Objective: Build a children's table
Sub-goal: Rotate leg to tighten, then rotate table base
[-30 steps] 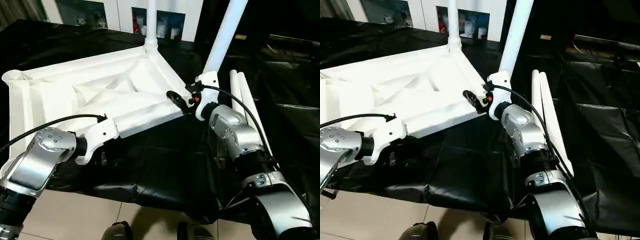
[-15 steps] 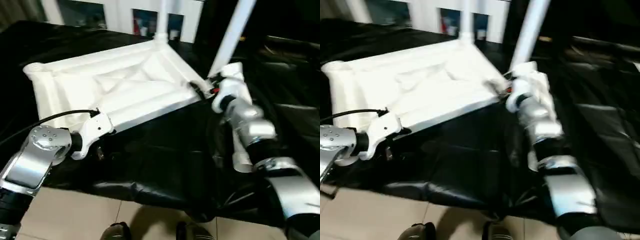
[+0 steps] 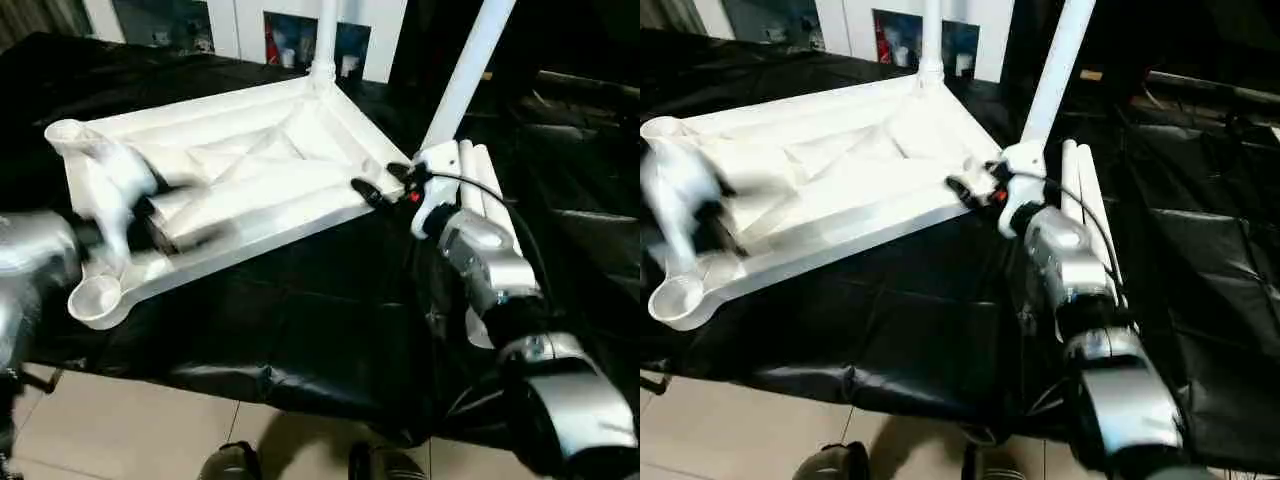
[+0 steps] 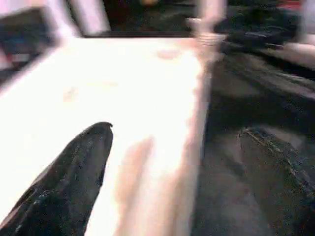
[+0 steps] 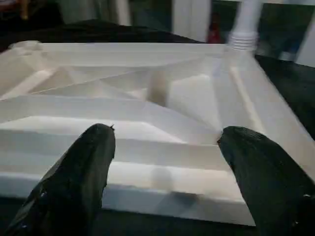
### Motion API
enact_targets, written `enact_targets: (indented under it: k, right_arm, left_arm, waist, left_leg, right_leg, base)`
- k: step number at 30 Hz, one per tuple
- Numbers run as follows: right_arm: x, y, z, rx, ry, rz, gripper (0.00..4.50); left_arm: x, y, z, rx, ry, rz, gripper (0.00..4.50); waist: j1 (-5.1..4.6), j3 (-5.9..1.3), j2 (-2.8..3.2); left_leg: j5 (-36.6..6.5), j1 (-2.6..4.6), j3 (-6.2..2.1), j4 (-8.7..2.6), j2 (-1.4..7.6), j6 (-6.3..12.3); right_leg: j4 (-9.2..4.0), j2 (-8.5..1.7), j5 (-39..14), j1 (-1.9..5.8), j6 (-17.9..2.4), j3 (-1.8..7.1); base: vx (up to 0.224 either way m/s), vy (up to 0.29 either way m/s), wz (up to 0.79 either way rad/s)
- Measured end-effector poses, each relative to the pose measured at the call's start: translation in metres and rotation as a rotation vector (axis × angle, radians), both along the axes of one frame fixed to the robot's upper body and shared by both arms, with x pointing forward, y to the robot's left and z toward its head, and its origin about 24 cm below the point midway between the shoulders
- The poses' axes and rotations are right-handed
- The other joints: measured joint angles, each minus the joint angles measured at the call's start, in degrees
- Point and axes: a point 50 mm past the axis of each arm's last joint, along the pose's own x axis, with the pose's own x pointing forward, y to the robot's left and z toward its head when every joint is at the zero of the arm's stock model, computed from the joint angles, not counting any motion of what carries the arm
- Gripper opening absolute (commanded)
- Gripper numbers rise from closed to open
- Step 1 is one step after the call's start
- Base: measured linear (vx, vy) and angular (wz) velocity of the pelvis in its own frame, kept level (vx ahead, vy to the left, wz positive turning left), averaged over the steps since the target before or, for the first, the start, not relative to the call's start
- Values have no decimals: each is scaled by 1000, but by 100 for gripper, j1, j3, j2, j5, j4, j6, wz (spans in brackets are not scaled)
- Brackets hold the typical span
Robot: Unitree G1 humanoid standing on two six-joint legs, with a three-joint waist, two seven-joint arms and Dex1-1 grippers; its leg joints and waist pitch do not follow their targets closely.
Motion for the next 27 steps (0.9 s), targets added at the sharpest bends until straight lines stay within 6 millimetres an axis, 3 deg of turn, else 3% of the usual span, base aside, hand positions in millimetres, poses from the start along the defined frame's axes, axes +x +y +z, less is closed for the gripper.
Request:
enact_targets:
  k: [2,5,7,10,13,17,22,27]
  right_arm:
    - [-6,2,-4,-46,2,36,380]
    - [-17,-2,-20,-145,38,52,380]
    - [-20,-9,-28,-171,61,1,380]
    - [-16,-15,-24,-139,43,-157,380]
    - [-14,-25,-20,-103,42,-286,380]
    - [-17,-23,-33,-112,100,-339,380]
    - [-19,-8,-48,-176,161,-309,380]
    - [-14,11,-48,-212,165,-273,380]
  left_arm:
    - [7,22,1,42,-8,162,444]
    - [10,71,0,147,-15,513,444]
    - [8,90,-1,195,-27,657,444]
    - [4,116,-7,279,-41,843,444]
    - [1,129,-16,308,-29,925,444]
    - [0,137,-37,343,56,929,444]
    - [3,128,-75,370,183,829,444]
    - [8,119,-79,360,210,754,444]
  waist:
    - [-6,-1,-2]
    - [-15,-3,-5]
    - [2,-3,-6]
    - [9,-5,-9]
    - [22,-15,-24]
    - [26,-18,-29]
    - [25,-20,-32]
    - [43,-21,-34]
  left_leg:
    - [3,4,-3,-1,0,-6]
    - [7,4,-20,-1,3,-12]
    - [7,0,-21,-3,3,-12]
    - [7,-2,-21,-4,3,-13]
    - [7,4,-22,-4,3,-13]
    - [8,7,-23,-1,2,-15]
    - [11,8,-31,-1,1,-20]
    - [21,10,-43,2,1,-36]
  right_leg:
    - [3,2,0,2,1,1]
    - [3,14,-2,0,5,1]
    - [2,14,-4,-3,8,1]
    - [4,16,-4,-4,8,1]
    - [4,16,-4,0,8,0]
    - [4,16,-3,6,6,1]
    - [10,16,0,9,2,1]
    - [41,16,-3,1,5,-4]
  base:
    - [0,0,0]
    - [0,0,0]
    - [0,0,0]
    - [0,0,0]
    - [0,0,0]
    - [0,0,0]
    - [0,0,0]
    - [0,0,0]
